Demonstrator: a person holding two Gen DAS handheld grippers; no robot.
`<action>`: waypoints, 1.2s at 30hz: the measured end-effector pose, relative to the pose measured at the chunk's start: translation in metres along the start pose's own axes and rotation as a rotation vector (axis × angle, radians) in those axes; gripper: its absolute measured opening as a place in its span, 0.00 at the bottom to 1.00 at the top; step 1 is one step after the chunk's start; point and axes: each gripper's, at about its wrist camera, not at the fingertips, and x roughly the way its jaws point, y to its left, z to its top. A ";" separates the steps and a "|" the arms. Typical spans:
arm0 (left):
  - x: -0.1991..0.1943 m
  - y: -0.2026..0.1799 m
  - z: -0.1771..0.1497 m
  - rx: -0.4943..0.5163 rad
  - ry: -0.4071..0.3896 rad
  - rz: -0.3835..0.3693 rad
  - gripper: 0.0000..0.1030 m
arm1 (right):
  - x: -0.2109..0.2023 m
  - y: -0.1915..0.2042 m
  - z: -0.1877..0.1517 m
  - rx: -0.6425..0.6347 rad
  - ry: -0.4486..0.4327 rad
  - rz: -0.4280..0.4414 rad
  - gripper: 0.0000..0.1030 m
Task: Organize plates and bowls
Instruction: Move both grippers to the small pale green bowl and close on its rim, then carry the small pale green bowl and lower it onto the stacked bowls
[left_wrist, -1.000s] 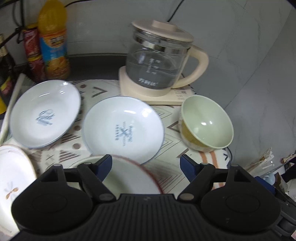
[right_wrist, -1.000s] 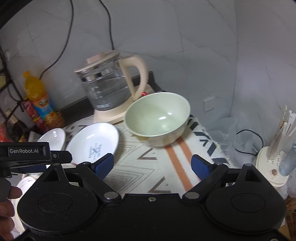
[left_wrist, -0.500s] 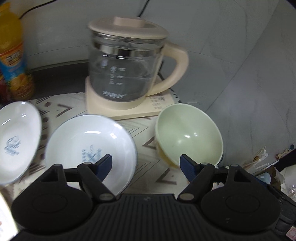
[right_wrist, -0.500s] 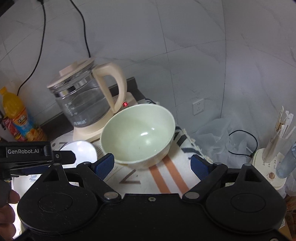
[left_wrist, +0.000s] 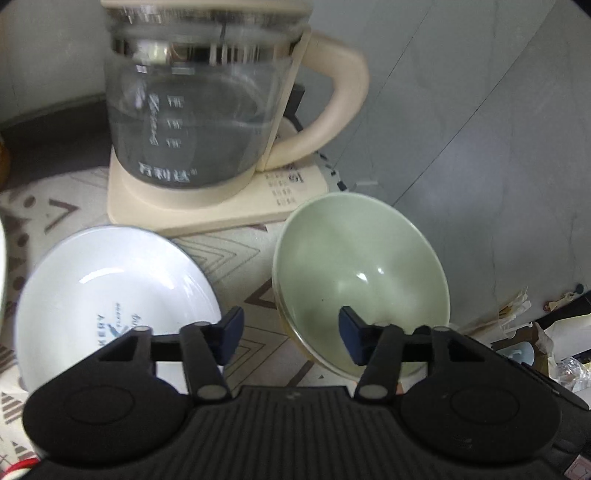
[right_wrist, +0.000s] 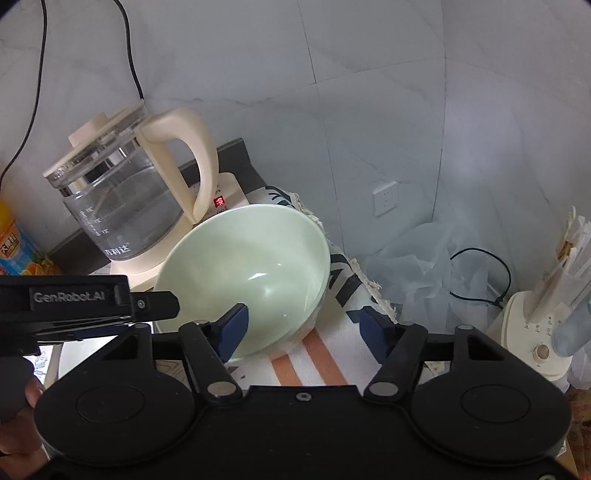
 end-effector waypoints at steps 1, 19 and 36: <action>0.005 0.000 0.000 -0.002 0.006 -0.001 0.45 | 0.004 0.000 0.001 0.000 0.006 0.001 0.57; -0.002 0.004 -0.005 -0.016 0.005 -0.008 0.19 | 0.020 0.003 0.003 -0.020 0.040 0.025 0.25; -0.075 0.013 -0.037 -0.016 -0.096 0.017 0.19 | -0.033 0.022 -0.009 -0.052 -0.049 0.092 0.25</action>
